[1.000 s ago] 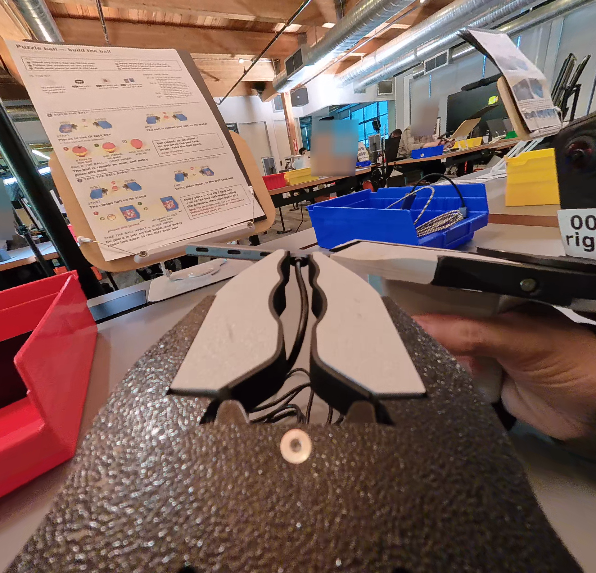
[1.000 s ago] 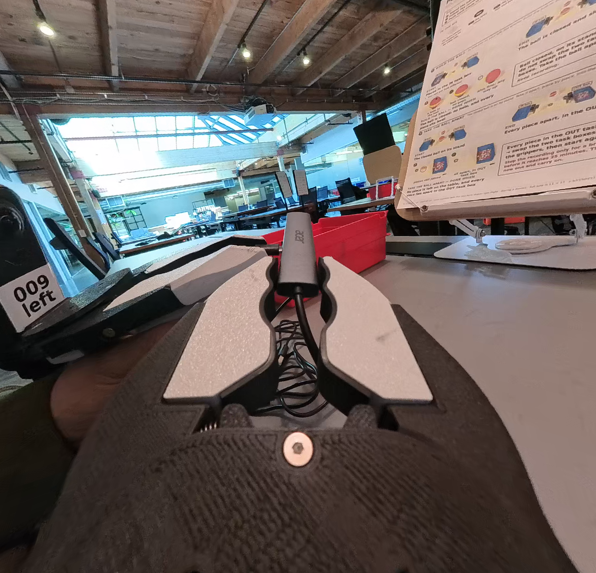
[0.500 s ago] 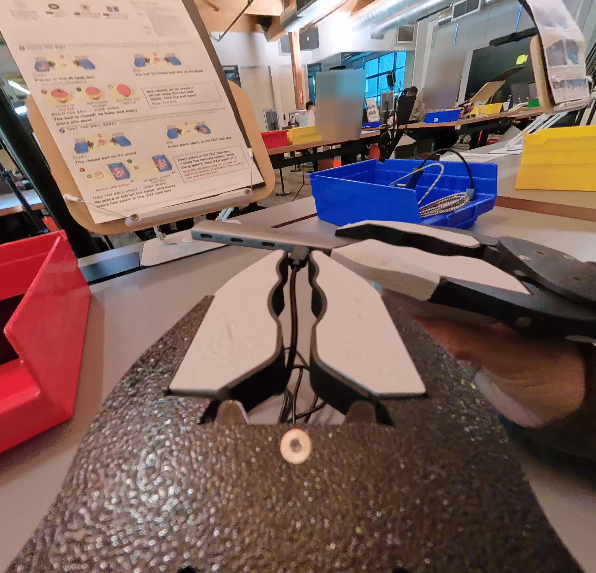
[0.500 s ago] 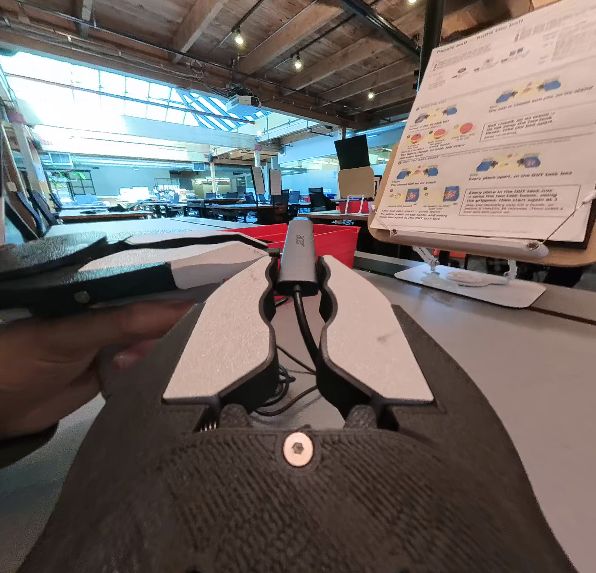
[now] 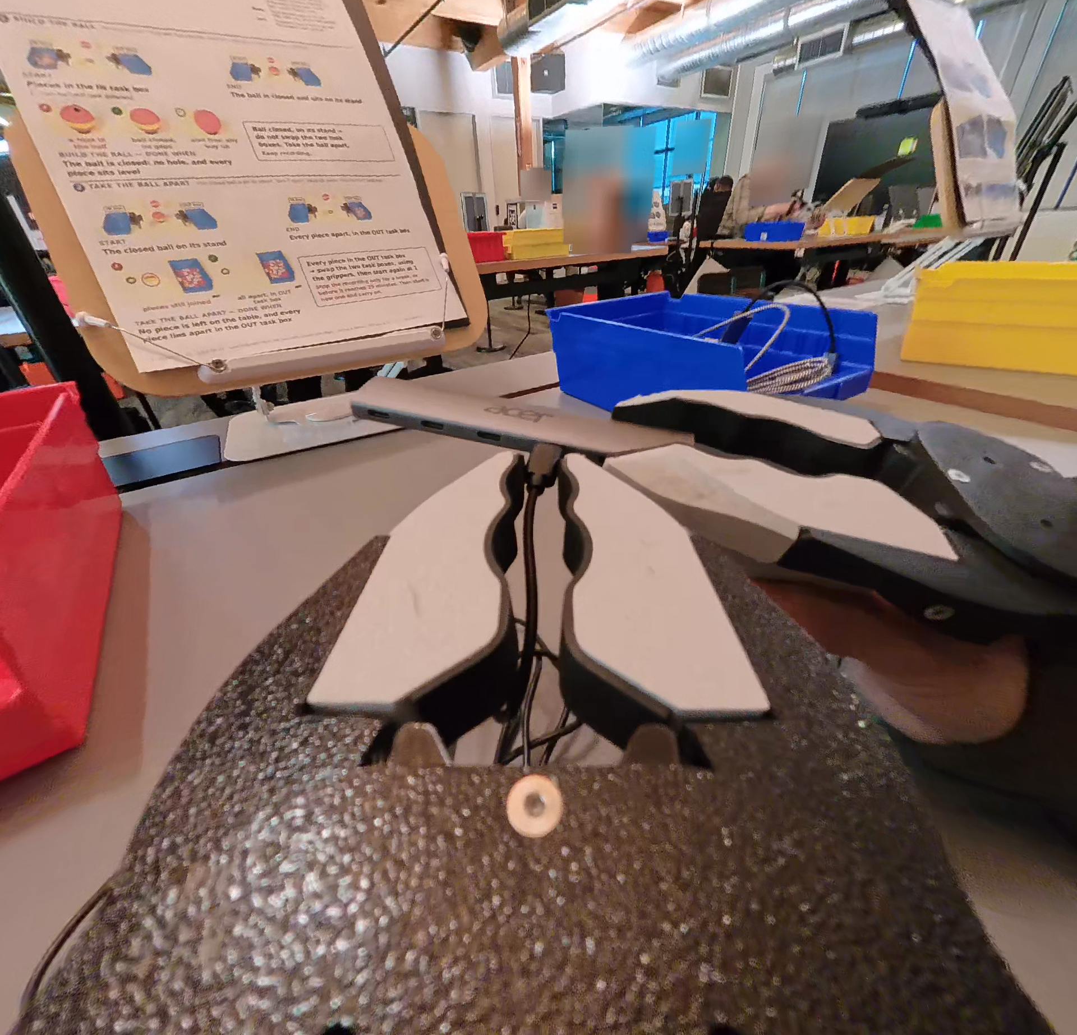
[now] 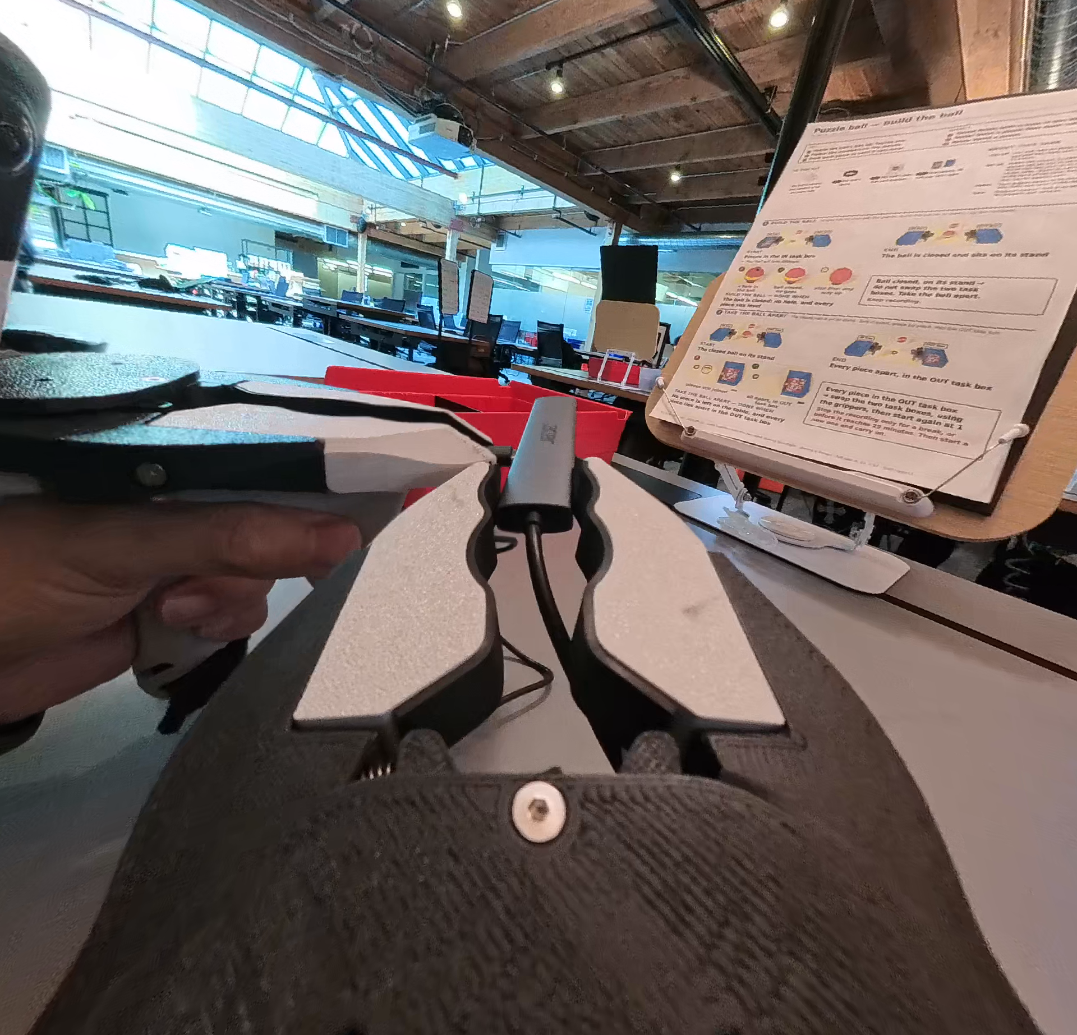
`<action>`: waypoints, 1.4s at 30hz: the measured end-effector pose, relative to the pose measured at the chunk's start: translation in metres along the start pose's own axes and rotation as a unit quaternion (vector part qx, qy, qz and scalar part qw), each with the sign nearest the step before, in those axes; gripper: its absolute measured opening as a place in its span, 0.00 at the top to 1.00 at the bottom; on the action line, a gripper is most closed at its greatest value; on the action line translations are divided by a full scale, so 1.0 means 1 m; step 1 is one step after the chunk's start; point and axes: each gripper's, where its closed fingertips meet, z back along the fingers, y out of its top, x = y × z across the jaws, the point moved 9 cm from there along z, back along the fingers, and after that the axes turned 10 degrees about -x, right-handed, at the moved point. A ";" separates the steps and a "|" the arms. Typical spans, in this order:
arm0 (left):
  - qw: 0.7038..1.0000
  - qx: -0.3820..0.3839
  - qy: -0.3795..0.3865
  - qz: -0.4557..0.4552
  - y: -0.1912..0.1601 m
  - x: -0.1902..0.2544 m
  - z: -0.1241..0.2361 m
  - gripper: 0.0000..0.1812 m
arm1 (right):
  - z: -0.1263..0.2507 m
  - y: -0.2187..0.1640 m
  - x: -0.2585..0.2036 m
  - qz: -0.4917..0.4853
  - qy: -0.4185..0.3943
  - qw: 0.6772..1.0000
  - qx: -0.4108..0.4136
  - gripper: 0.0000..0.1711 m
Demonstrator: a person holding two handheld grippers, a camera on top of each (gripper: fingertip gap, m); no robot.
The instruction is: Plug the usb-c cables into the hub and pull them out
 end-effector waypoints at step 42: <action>0.988 0.017 0.034 -0.150 0.007 0.008 0.003 0.94 | 0.004 0.004 0.000 0.023 0.005 0.999 0.047 0.86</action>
